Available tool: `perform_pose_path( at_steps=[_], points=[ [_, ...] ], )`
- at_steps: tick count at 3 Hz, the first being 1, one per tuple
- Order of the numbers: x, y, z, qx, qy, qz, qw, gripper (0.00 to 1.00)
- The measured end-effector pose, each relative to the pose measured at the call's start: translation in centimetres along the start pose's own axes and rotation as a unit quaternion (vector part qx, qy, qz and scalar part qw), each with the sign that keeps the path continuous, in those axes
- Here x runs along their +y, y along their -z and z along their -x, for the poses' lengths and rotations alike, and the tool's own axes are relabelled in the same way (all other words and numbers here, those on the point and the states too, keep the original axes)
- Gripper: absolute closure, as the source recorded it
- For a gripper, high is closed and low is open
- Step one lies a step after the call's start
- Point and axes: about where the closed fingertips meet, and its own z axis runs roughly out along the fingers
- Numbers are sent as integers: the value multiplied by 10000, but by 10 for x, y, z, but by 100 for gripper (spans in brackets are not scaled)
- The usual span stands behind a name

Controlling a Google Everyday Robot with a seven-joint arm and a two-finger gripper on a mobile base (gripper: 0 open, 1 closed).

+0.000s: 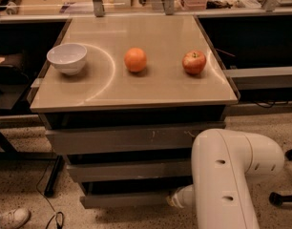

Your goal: Close bottom drawer

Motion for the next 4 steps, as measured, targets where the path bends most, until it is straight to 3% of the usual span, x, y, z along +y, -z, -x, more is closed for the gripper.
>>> perform_pose_path(
  at_steps=[2,3,4],
  points=[
    [-37,-23,20,-385,-343,-329,9981,100],
    [-37,-23,20,-385,-343,-329,9981,100],
    [-28,-2,-20,28,-582,-179,9981,100]
  ],
)
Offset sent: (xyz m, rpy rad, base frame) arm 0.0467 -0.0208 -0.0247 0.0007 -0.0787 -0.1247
